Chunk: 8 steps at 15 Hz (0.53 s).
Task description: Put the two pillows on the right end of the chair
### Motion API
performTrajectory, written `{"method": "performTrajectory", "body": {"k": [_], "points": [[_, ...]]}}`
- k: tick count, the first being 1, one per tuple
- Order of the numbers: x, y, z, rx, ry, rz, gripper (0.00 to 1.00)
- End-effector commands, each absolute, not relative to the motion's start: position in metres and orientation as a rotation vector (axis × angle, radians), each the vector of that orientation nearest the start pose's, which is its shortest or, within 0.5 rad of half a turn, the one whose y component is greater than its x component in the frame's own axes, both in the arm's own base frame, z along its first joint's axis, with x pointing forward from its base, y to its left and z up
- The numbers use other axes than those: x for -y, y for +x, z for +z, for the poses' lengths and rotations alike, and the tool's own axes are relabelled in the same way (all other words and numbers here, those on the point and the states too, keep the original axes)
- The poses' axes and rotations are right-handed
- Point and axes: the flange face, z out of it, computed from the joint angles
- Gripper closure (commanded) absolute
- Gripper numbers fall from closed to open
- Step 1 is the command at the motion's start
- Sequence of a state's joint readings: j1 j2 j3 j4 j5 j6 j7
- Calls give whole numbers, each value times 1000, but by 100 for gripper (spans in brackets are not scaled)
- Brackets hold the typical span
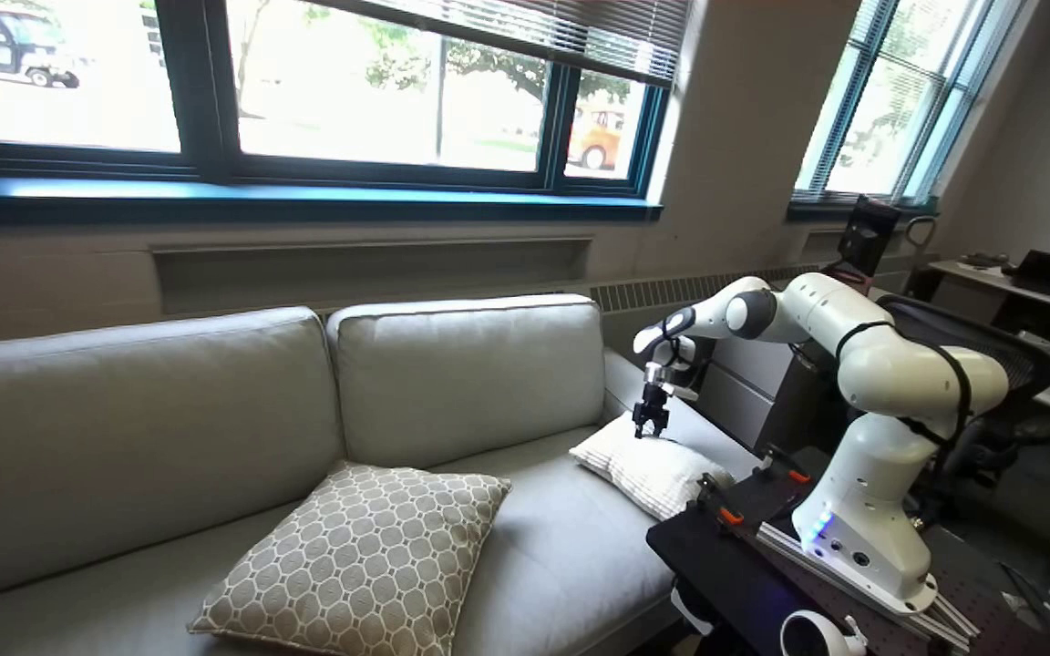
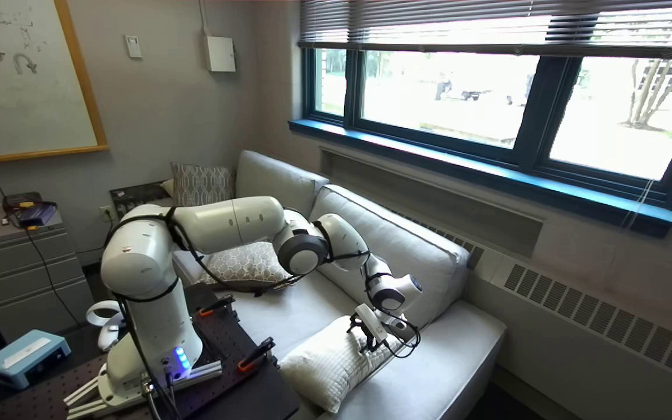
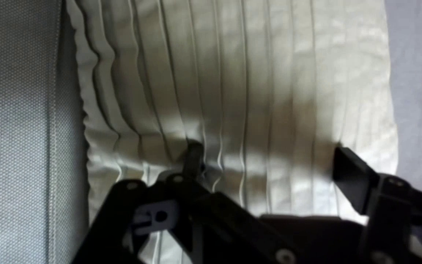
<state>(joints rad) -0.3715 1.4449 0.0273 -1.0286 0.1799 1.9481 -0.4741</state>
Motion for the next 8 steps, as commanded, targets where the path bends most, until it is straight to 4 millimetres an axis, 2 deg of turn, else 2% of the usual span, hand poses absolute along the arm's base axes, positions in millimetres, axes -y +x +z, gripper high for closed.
{"method": "performTrajectory", "body": {"k": [1, 3, 5, 8], "points": [[201, 622, -104, 26, -2705, 622, 40], [199, 622, -92, 39, -2709, 623, 57], [201, 630, -91, 36, -2720, 607, 69], [200, 646, -68, -7, -2762, 550, 91]]}}
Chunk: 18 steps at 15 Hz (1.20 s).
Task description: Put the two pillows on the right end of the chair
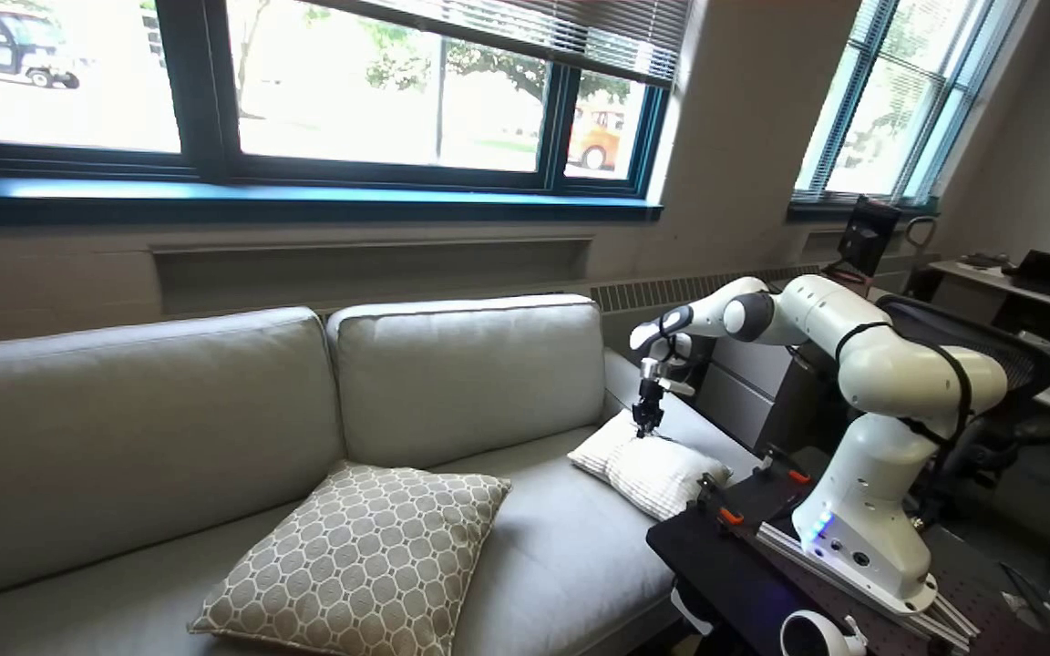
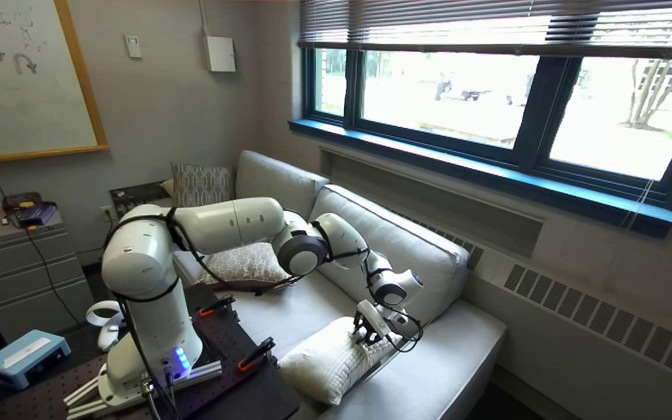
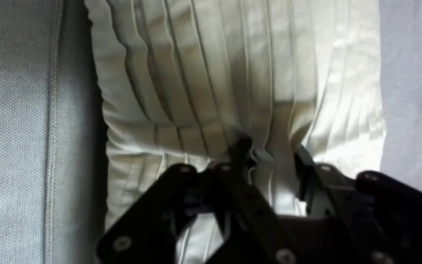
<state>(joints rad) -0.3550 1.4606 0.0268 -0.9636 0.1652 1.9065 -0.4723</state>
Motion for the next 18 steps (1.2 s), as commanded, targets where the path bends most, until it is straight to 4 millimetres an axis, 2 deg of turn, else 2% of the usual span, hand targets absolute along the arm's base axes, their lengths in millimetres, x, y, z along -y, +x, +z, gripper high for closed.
{"method": "performTrajectory", "body": {"k": [1, 3, 7, 10, 12, 13, 14, 15, 18], "points": [[198, 653, -58, -17, -2778, 522, 93], [187, 671, -31, -24, -2816, 450, 99], [168, 706, 32, -23, -2897, 259, 92], [167, 724, 76, -94, -2948, 106, 95], [170, 726, 97, -120, -2965, 58, 96], [170, 724, 103, -125, -2972, 66, 96], [170, 721, 104, -114, -2976, 100, 81], [172, 719, 100, -100, -2980, 124, 71], [184, 709, 72, -77, -2962, 212, 51]]}}
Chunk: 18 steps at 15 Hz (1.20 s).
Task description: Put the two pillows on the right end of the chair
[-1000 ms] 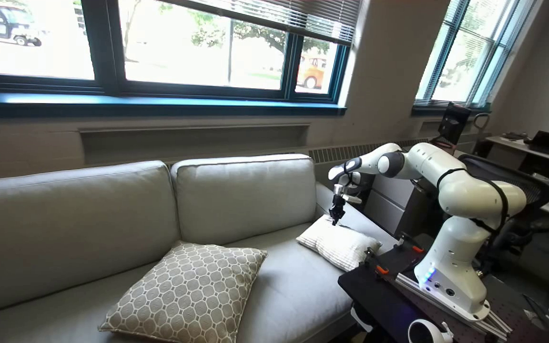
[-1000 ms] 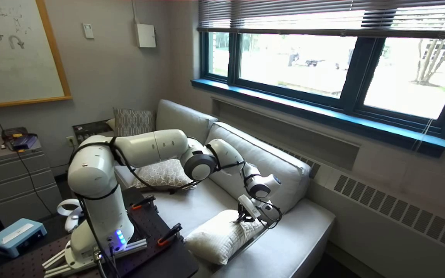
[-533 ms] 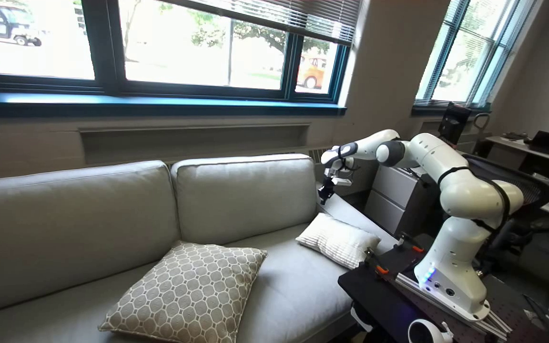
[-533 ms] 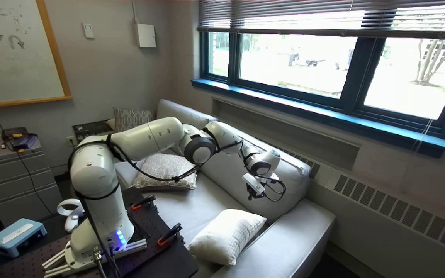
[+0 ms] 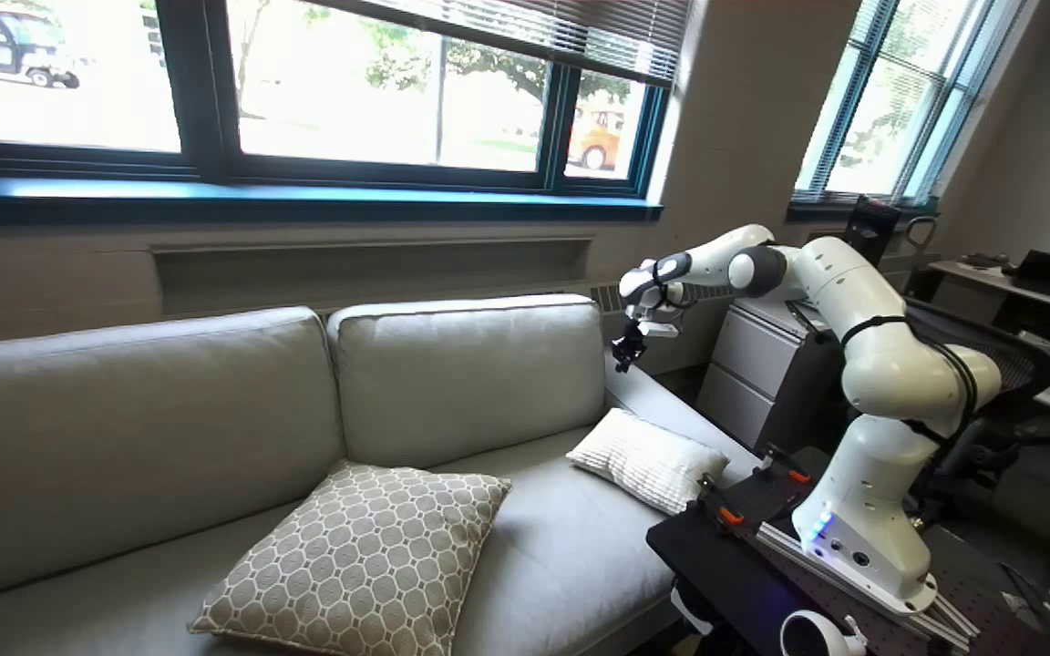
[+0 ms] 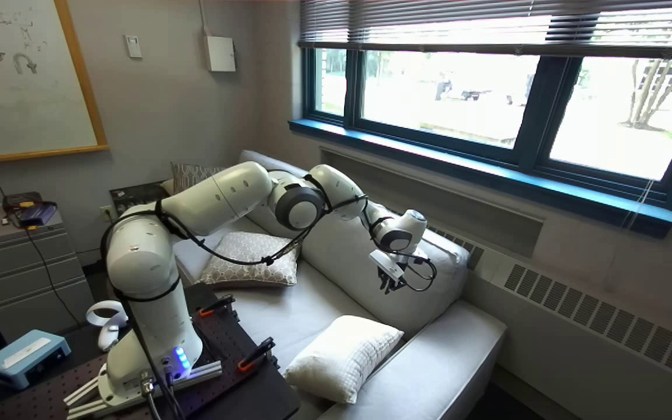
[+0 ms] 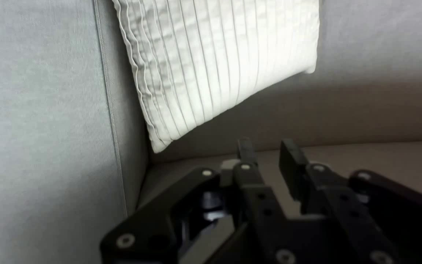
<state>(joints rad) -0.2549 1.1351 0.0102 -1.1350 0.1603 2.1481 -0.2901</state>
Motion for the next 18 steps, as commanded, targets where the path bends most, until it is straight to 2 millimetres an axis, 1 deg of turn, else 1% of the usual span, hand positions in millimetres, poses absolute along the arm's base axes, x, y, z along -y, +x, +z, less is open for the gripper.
{"method": "performTrajectory", "body": {"k": [1, 4, 6, 7, 10, 13, 14, 16, 17, 18], "points": [[187, 704, 61, -64, -2945, 241, 43], [193, 686, 14, -23, -2885, 354, 20], [194, 670, -22, -8, -2849, 444, 6], [195, 663, -36, -5, -2833, 483, 0], [198, 645, -77, 8, -2800, 587, 0], [206, 631, -101, 13, -2773, 669, 0], [207, 620, -93, 13, -2764, 695, 0], [216, 611, -100, 3, -2770, 737, 0], [223, 607, -100, -12, -2781, 757, 0], [235, 603, -100, -39, -2801, 771, 0]]}}
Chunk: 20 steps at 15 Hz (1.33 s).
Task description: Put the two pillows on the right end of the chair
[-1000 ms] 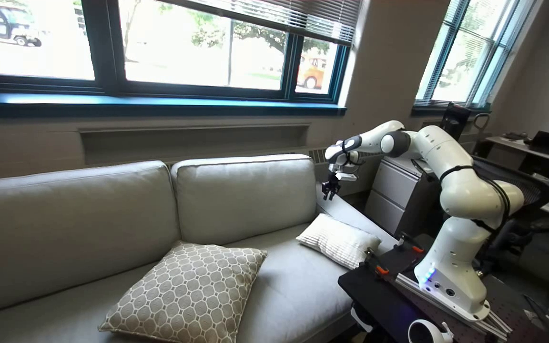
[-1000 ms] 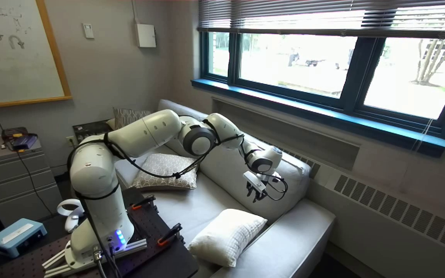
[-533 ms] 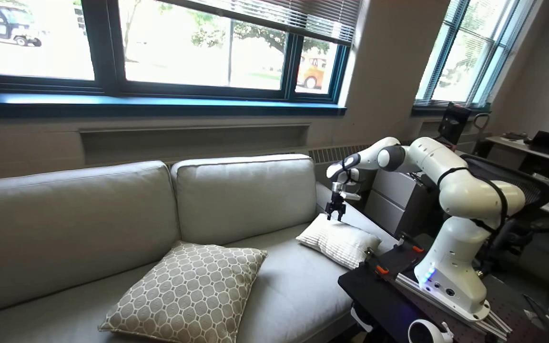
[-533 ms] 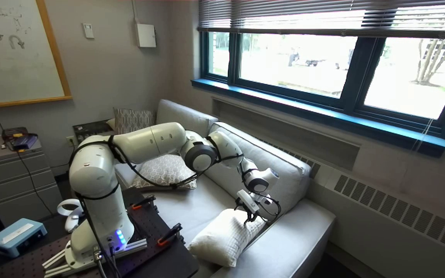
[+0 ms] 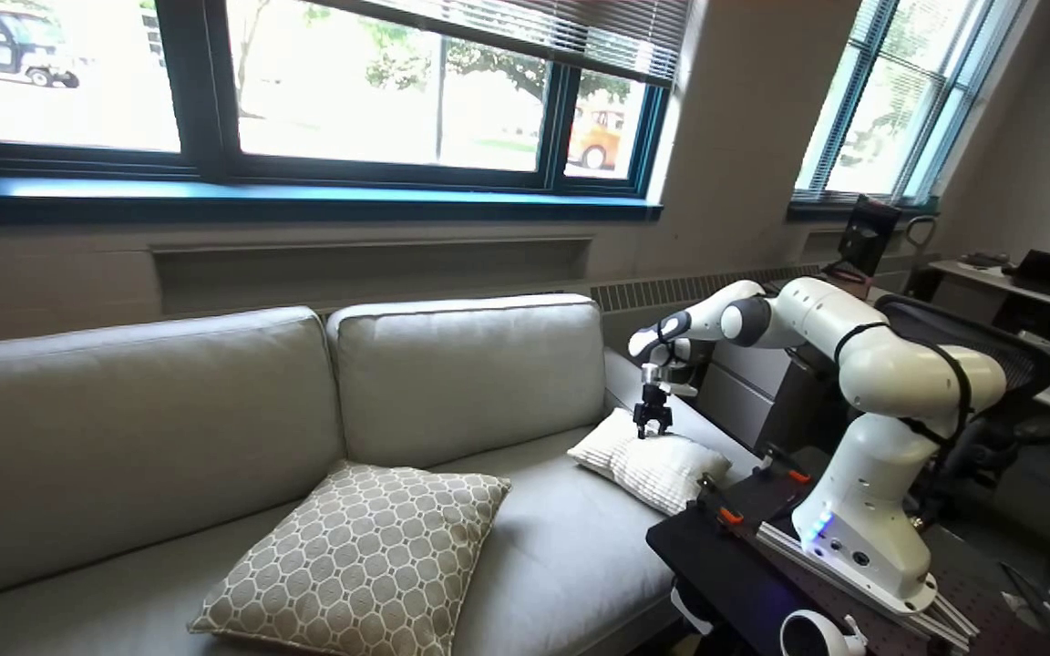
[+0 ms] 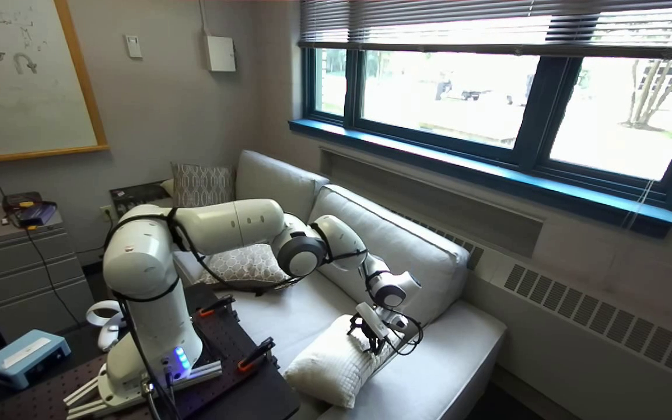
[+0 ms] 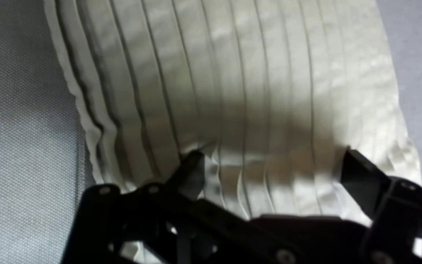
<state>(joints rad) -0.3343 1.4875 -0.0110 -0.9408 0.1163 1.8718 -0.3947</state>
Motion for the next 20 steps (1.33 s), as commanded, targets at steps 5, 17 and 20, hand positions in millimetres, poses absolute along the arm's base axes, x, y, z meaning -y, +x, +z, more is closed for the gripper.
{"method": "performTrajectory", "body": {"k": [5, 17, 20], "points": [[258, 589, -104, -82, -2795, 788, 0], [211, 614, -97, 19, -2767, 735, 84], [211, 624, -87, 22, -2768, 687, 97]]}}
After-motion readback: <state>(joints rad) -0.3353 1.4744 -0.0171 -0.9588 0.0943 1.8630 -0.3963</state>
